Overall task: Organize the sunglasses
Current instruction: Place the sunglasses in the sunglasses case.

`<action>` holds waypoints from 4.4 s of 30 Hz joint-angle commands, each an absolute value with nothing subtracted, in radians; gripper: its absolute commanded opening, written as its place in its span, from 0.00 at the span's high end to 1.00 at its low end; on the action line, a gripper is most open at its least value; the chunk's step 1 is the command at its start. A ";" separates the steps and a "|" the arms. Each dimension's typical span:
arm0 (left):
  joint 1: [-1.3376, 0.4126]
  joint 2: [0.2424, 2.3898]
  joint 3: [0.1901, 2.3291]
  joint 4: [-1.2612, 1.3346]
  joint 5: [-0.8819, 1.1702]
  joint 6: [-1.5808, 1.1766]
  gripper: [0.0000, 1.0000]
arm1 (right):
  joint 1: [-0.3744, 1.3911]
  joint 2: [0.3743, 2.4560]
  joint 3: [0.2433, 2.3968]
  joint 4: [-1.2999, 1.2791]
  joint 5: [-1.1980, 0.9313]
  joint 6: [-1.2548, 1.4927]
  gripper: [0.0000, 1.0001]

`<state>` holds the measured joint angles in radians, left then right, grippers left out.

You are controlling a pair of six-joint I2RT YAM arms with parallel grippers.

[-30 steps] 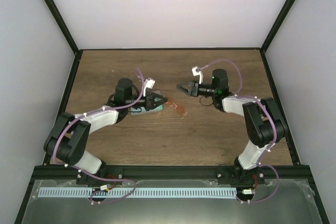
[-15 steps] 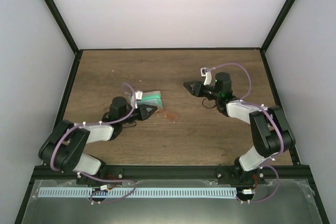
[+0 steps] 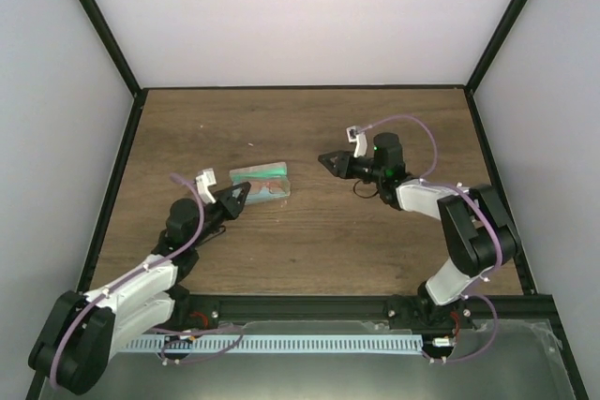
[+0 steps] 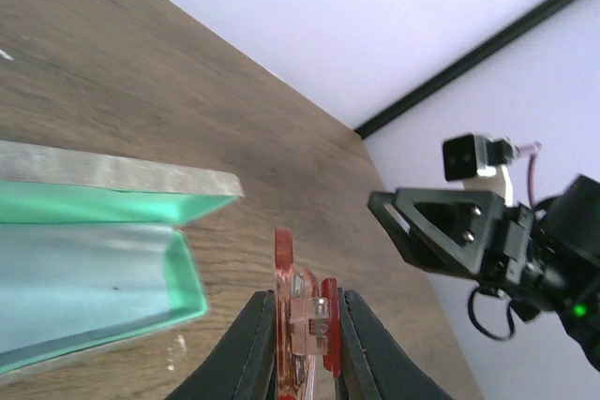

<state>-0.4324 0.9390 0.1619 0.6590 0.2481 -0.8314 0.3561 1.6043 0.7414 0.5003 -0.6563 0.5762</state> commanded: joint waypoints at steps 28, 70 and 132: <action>-0.189 1.344 0.117 1.098 0.439 -0.967 0.88 | 0.382 1.654 0.810 0.473 -0.643 0.538 0.65; -0.192 1.695 0.192 1.324 0.446 -1.034 0.90 | 0.383 1.702 0.850 0.433 -0.635 0.509 0.63; -0.197 1.498 0.456 0.362 0.287 -0.703 0.48 | 0.382 1.692 0.830 0.445 -0.635 0.505 0.63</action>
